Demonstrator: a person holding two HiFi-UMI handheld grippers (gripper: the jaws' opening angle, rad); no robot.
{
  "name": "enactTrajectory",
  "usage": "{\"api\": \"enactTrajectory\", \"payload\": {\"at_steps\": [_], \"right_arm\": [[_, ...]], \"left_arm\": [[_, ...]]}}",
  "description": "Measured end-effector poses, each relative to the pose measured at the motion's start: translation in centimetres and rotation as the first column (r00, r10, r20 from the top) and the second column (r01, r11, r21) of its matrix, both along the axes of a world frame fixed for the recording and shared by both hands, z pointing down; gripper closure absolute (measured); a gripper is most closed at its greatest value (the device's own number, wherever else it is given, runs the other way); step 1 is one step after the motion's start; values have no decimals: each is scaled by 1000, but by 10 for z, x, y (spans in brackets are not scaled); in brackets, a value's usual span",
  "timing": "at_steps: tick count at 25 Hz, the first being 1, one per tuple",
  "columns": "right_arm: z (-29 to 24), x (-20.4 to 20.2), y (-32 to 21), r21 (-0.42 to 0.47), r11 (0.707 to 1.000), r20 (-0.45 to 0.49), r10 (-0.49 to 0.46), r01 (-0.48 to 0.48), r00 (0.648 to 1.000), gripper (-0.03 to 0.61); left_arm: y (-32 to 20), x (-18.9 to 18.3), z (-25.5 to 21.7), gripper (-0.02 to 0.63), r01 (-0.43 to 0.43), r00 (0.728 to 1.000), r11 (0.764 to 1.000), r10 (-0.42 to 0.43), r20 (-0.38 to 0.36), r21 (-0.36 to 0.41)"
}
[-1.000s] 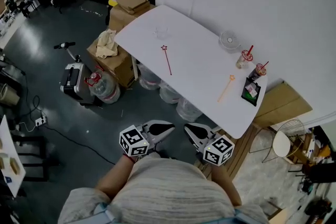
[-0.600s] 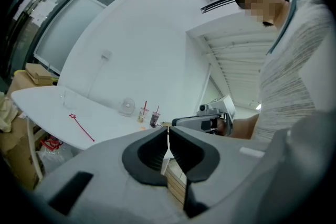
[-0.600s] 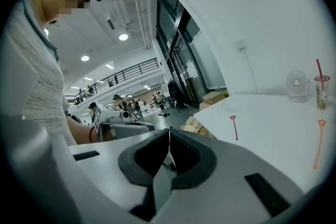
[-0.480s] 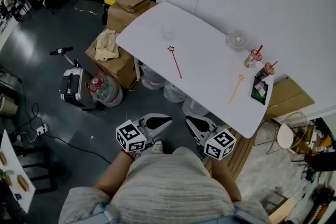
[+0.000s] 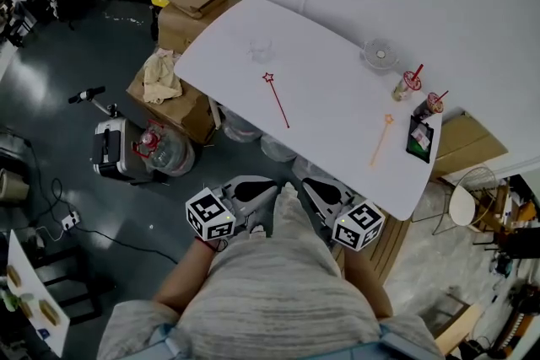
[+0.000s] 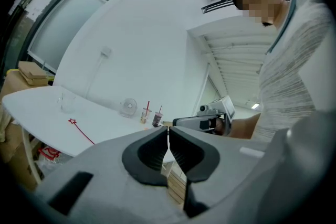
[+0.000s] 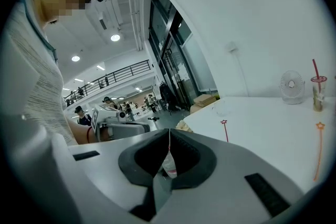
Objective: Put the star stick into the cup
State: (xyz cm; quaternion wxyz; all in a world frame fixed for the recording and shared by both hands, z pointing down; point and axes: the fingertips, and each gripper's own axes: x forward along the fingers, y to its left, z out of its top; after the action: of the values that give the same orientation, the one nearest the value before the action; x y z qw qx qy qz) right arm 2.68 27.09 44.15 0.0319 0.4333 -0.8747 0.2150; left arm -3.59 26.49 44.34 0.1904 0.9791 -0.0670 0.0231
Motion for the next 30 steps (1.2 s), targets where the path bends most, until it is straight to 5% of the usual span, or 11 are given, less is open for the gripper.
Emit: {"api": "enactTrajectory", "payload": {"at_steps": [14,30], "right_arm": [[-10,59,-135,21,998,-8,-66,66,998,568],[-13,114,-217,8,995,-28,-102,102,994,568]], "left_arm": [[-133,75,-15,595,24,1000,1000,-23,-6,16],[-223,142,-16,595,43,999,999,-43,-4,20]]}}
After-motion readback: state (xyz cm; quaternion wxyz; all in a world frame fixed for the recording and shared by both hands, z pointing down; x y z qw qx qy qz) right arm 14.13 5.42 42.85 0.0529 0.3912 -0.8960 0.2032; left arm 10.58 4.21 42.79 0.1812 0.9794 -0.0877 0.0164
